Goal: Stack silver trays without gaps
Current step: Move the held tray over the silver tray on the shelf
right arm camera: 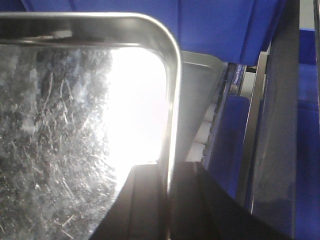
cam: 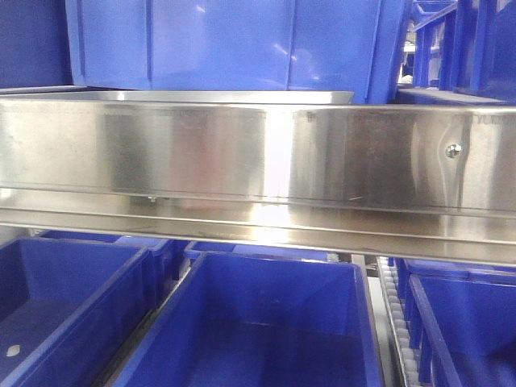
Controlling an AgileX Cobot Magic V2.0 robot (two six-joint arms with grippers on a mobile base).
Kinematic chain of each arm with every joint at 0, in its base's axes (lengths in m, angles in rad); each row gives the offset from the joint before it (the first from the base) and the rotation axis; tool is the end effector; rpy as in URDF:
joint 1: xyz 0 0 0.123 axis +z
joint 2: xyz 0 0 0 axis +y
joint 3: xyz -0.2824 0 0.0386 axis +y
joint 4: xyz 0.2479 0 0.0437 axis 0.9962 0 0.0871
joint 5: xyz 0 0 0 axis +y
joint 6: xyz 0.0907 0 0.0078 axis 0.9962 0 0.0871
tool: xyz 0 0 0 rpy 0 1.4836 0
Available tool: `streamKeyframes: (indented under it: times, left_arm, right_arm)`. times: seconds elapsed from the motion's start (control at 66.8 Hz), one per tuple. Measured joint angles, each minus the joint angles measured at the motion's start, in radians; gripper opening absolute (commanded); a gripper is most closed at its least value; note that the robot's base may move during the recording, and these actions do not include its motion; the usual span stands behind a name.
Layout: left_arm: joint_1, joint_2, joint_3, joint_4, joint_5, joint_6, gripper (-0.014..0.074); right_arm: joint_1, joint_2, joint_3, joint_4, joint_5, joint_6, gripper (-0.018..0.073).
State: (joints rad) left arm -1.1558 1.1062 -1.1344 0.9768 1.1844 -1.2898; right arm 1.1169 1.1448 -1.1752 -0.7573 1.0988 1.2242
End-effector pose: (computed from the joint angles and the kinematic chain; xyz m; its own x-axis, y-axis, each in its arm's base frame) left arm 0.1422 -0.1493 0.4005 -0.4760 -0.0385 -0.8786 0.0589 0.9954 -0.0755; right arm 0.1434 0.1668 0.3936 -0.6117 0.0631 -0.7886 -0.1251 0.9766 0.1752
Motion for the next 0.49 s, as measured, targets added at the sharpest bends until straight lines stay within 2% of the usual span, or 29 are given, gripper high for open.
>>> streamKeyframes:
  times: [0.135, 0.225, 0.374, 0.494]
  left_arm:
    - [0.021, 0.0, 0.0, -0.009, -0.012, 0.017, -0.0016]
    - [0.086, 0.0, -0.014, -0.073, -0.039, 0.087, -0.0016]
    - [0.283, 0.002, -0.026, -0.243, -0.16, 0.264, -0.0016]
    - [0.445, 0.022, -0.026, -0.379, -0.283, 0.433, -0.0016]
  right_arm:
    - [-0.005, 0.007, -0.005, 0.008, -0.004, 0.0, 0.0004]
    - [-0.039, 0.036, -0.031, 0.044, -0.02, 0.0, 0.0004]
    - [-0.133, 0.111, -0.078, 0.132, -0.091, -0.015, 0.0004]
    - [-0.211, 0.181, -0.121, 0.219, -0.141, -0.069, 0.0004]
